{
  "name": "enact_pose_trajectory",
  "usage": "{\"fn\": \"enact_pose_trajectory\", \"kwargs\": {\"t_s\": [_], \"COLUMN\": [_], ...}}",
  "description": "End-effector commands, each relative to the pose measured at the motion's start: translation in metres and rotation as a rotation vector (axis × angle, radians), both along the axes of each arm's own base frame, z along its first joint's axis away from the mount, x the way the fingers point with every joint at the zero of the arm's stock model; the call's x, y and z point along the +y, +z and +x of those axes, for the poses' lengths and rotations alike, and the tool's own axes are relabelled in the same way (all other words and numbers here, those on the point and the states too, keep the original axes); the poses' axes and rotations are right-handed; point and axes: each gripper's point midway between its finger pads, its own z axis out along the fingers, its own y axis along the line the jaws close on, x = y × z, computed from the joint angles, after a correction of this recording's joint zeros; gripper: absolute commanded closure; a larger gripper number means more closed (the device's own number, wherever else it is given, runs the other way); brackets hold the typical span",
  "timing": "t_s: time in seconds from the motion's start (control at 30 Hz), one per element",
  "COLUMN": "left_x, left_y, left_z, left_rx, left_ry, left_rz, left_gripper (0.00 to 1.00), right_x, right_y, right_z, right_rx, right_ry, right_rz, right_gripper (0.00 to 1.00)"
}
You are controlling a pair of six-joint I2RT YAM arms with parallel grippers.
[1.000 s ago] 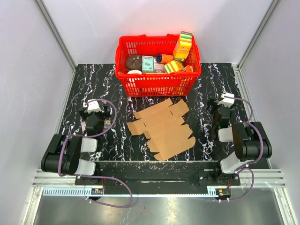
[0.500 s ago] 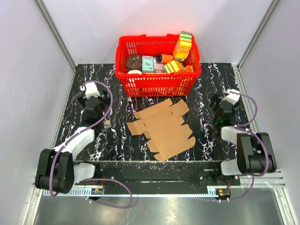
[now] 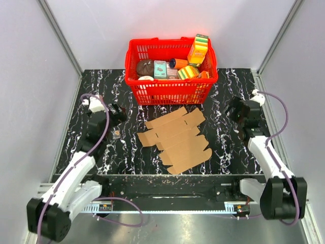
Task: Fold the paper box
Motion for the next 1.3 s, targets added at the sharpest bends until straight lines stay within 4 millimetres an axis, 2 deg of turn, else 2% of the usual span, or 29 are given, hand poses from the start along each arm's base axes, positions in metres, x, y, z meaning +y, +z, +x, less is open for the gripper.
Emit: {"fn": "enact_pose_trajectory", "kwargs": {"t_s": [0.0,0.03,0.23,0.3,0.43,0.63,0.8,1.07,1.2,1.27], "left_x": [-0.03,-0.038,-0.073,-0.087,-0.106,-0.124,-0.14,-0.144,-0.145,-0.145], "left_y": [-0.016,-0.015,-0.042,-0.051,-0.063,-0.072,-0.069,-0.076,-0.078,-0.08], "left_z": [-0.034,-0.041,-0.075,-0.085,-0.098,-0.11,-0.115,-0.117,-0.118,-0.12], "left_rx": [0.094,0.094,0.186,0.214,0.256,0.283,0.274,0.288,0.292,0.296], "left_ry": [-0.106,-0.136,-0.243,-0.281,-0.326,-0.359,-0.415,-0.432,-0.433,-0.436], "left_rz": [-0.12,-0.138,-0.209,-0.225,-0.231,-0.235,-0.27,-0.274,-0.278,-0.278], "left_gripper": [0.01,0.01,0.01,0.01,0.01,0.01,0.01,0.01,0.01,0.01], "right_x": [0.054,0.058,0.084,0.085,0.088,0.109,0.114,0.123,0.129,0.13], "right_y": [0.002,0.004,-0.024,-0.041,-0.062,-0.077,-0.096,-0.118,-0.123,-0.125], "right_z": [-0.032,-0.038,-0.074,-0.083,-0.095,-0.101,-0.099,-0.095,-0.094,-0.094], "right_rx": [0.079,0.085,0.255,0.33,0.406,0.486,0.549,0.593,0.602,0.604], "right_ry": [0.22,0.242,0.318,0.321,0.354,0.468,0.476,0.503,0.531,0.539], "right_rz": [0.203,0.218,0.355,0.367,0.361,0.444,0.482,0.524,0.548,0.554], "right_gripper": [0.0,0.0,0.03,0.06,0.09,0.21,0.24,0.28,0.41,0.41]}}
